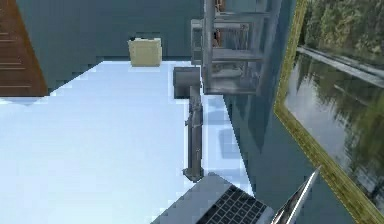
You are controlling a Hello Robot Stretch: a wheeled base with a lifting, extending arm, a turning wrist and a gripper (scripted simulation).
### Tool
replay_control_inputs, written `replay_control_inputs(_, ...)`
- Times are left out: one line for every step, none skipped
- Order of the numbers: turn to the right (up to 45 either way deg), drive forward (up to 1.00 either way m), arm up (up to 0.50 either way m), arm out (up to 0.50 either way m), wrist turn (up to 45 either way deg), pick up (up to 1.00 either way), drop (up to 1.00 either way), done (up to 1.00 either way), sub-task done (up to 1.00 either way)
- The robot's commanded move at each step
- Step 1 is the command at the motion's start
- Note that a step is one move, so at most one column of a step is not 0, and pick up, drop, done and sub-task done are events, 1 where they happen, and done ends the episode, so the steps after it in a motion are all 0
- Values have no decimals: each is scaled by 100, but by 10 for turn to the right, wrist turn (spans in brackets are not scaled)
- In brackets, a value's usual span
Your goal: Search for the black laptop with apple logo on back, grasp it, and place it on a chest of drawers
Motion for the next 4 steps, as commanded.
replay_control_inputs(0,45,0,0,0,0,0,0,0)
replay_control_inputs(-240,0,0,0,0,0,0,0,0)
replay_control_inputs(0,100,0,0,0,0,0,0,0)
replay_control_inputs(0,95,0,0,0,0,0,0,0)
